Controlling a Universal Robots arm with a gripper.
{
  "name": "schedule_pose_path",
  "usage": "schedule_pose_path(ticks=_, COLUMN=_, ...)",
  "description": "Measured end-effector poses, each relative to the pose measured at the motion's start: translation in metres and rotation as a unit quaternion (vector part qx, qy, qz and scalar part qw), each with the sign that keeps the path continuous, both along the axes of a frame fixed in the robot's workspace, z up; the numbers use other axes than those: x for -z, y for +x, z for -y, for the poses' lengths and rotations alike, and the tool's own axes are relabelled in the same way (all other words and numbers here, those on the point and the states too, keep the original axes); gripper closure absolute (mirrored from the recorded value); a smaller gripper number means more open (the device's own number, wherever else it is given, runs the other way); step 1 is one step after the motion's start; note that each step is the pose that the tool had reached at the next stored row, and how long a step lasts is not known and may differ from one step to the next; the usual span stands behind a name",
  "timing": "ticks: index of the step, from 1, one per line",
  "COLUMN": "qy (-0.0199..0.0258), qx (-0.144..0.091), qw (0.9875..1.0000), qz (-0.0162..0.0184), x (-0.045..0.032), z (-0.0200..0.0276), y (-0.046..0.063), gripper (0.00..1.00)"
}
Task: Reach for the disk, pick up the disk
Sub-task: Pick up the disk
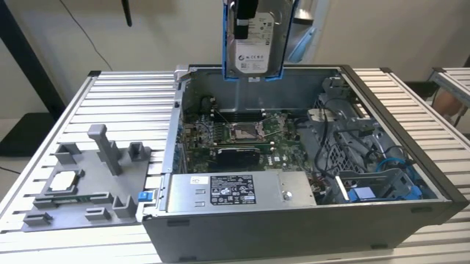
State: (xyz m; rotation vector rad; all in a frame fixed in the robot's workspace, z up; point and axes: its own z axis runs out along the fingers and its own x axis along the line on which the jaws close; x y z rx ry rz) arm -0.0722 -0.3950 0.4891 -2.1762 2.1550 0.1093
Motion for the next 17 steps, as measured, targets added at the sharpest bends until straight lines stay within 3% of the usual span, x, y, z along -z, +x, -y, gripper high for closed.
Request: schedule_pose_path(ticks=17, qy=0.0, qx=0.0, qw=1.0, qz=-0.0013, x=0.0, z=0.0047, y=0.035, gripper=1.0)
